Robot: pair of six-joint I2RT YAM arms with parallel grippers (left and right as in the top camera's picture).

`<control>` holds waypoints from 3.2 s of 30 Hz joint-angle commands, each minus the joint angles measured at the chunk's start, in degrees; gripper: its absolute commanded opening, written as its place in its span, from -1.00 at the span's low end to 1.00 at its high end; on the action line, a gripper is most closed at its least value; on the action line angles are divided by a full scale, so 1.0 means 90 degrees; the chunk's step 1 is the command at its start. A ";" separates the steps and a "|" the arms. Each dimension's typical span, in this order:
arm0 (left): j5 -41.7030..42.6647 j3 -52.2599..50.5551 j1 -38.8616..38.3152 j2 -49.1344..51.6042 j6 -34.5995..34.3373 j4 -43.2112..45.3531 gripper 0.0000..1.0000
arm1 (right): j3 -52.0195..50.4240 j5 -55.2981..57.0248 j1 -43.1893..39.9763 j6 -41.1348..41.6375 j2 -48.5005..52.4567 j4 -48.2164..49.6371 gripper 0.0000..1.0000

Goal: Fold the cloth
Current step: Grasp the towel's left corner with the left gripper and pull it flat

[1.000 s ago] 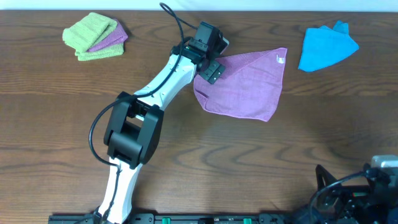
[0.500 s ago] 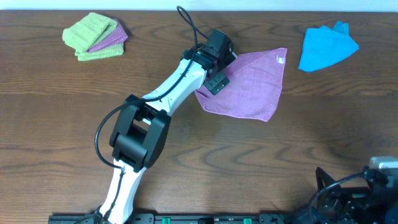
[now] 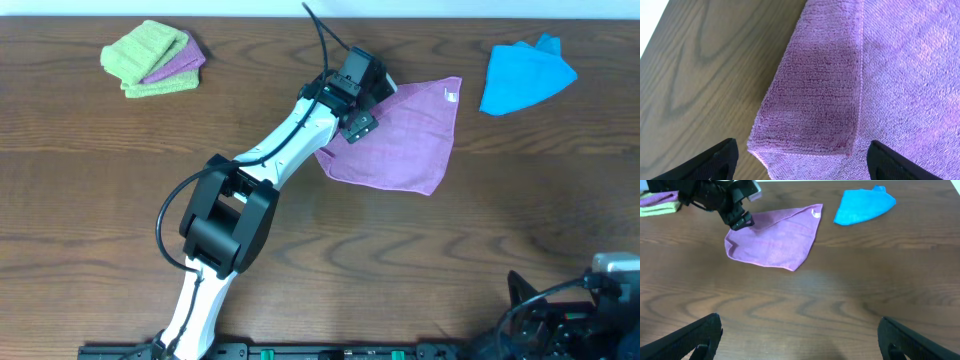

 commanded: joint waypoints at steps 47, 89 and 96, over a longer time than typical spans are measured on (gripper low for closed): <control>0.0775 -0.0437 0.0172 0.0488 0.2482 0.0874 0.72 | -0.0007 0.0236 -0.0068 -0.0177 0.0002 -0.0063 0.98; 0.0508 -0.0437 0.0780 0.0699 0.2548 0.2193 -0.89 | -0.0007 0.0061 -0.0068 -0.0053 0.0002 0.0143 0.99; 0.0566 -0.0437 0.1197 0.0699 0.1889 0.2970 -0.89 | -0.0007 -0.0058 -0.0068 0.0024 0.0022 0.0136 0.98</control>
